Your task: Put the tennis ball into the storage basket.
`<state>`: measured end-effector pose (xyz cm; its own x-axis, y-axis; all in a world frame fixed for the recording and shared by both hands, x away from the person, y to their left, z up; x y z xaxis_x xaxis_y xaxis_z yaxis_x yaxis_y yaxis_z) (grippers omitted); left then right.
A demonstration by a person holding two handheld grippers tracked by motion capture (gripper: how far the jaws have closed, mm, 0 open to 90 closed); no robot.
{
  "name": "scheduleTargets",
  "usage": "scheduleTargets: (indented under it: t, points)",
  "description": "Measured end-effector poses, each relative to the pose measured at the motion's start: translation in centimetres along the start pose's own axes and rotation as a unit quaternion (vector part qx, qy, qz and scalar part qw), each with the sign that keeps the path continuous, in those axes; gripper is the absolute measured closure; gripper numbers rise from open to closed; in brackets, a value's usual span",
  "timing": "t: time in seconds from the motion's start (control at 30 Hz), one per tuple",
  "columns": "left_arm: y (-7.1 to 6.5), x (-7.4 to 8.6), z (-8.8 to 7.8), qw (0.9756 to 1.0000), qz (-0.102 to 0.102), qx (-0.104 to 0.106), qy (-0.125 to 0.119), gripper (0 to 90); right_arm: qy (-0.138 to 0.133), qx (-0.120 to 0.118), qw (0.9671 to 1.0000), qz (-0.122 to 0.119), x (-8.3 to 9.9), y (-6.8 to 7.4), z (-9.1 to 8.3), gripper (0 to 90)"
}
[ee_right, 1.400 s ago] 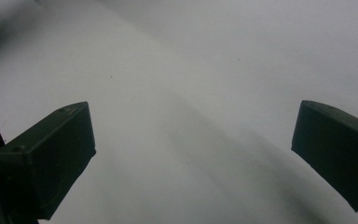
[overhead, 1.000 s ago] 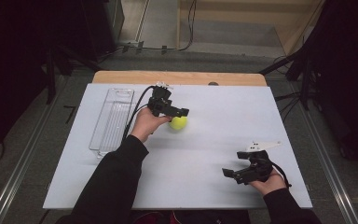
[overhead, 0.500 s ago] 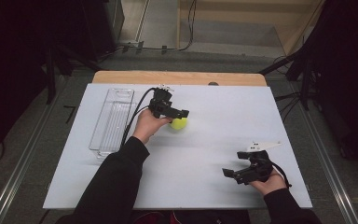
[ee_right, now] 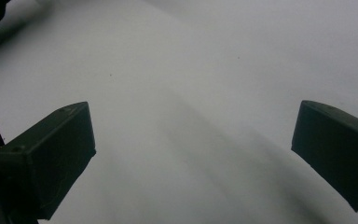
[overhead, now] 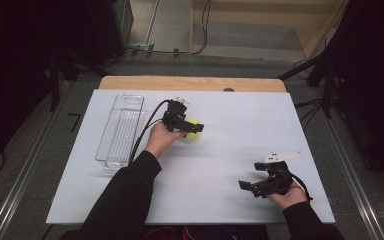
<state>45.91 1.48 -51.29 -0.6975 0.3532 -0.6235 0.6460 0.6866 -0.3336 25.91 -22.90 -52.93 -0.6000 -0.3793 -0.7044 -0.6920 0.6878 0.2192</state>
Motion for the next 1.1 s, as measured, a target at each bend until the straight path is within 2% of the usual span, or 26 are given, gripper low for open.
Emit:
scheduleTargets:
  t: [0.27, 0.47, 0.57, 0.67, 0.7, 0.73, 1.1]
  points:
    - [0.3, 1.0, 0.7, 1.0, -0.004, -0.003, 0.009, 5.8, 0.001, 0.0, 1.0, 0.001, 0.0, 0.0, 0.0, 0.0]
    - [0.3, 1.5, 1.3, 0.9998, 0.005, -0.006, 0.018, 5.8, 0.002, 0.0, 1.0, 0.002, 0.0, 0.0, 0.0, 0.0]
    - [0.2, 1.8, 1.4, 0.9999, 0.008, -0.008, 0.009, 13.0, 0.001, 0.001, 1.0, 0.001, 0.0, 0.0, 0.0, 0.0]
    - [0.3, 1.9, 1.5, 0.9998, 0.009, -0.011, 0.011, 19.6, 0.001, 0.002, 1.0, 0.001, 0.0, 0.0, 0.0, 0.0]
    - [0.4, 2.1, 1.5, 0.9995, 0.015, -0.025, 0.012, 22.5, 0.001, 0.002, 1.0, 0.002, 0.0, 0.0, 0.0, 0.0]
    - [0.5, 2.1, 1.5, 0.9995, 0.018, -0.025, 0.012, 24.8, 0.0, 0.002, 1.0, 0.002, 0.0, 0.0, 0.0, 0.0]
    - [0.4, 2.1, 1.4, 0.9995, 0.018, -0.023, 0.012, 26.1, 0.001, 0.002, 1.0, 0.002, 0.0, 0.0, 0.0, 0.0]
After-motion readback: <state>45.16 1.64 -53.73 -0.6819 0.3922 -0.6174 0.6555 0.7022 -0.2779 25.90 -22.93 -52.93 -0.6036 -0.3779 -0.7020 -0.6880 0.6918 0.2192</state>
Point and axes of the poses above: each handheld gripper's, and its own axes: z roughly forward along the jaws, x roughly out of its underside, y roughly to its left, the point moved 5 cm from there along z, roughly forward along the jaws, and after that the axes turned 7 degrees about -z, right-handed, at the moved point
